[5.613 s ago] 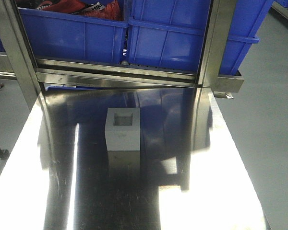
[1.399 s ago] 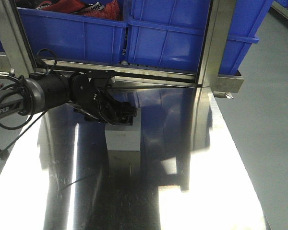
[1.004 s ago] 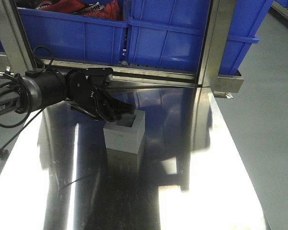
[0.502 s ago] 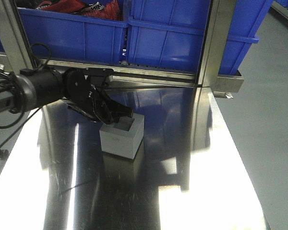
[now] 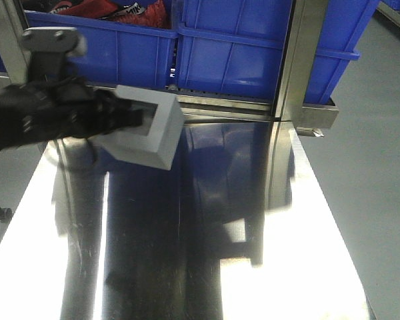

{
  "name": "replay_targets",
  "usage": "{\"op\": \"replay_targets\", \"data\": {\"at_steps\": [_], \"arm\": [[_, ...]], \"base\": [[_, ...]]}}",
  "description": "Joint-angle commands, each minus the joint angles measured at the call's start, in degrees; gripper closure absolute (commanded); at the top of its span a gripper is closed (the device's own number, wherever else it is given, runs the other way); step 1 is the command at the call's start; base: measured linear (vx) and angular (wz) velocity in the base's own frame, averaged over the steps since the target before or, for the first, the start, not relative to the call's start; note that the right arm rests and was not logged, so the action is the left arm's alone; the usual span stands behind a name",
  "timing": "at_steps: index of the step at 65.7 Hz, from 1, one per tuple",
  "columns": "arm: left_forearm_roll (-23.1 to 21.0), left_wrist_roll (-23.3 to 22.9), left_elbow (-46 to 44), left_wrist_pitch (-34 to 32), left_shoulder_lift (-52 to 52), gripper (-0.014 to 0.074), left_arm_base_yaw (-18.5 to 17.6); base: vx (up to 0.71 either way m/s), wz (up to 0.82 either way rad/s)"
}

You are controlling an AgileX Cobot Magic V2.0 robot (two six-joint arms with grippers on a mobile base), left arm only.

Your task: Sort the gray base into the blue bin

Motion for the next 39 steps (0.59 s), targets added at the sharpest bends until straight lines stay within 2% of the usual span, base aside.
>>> {"op": "replay_targets", "data": {"at_steps": [1,8,24,39], "arm": [[-0.40,-0.17,5.78,-12.20,-9.06,0.0593,-0.22],[-0.40,-0.28,13.63,-15.86,-16.51,0.0593,-0.22],[-0.40,-0.28,27.85,-17.37,-32.57,0.0593,-0.22],[-0.40,-0.28,34.25,-19.38,-44.45,0.0593,-0.11]], "base": [[0.00,0.00],[0.00,0.00],[0.00,0.00],[0.00,0.00]]}}
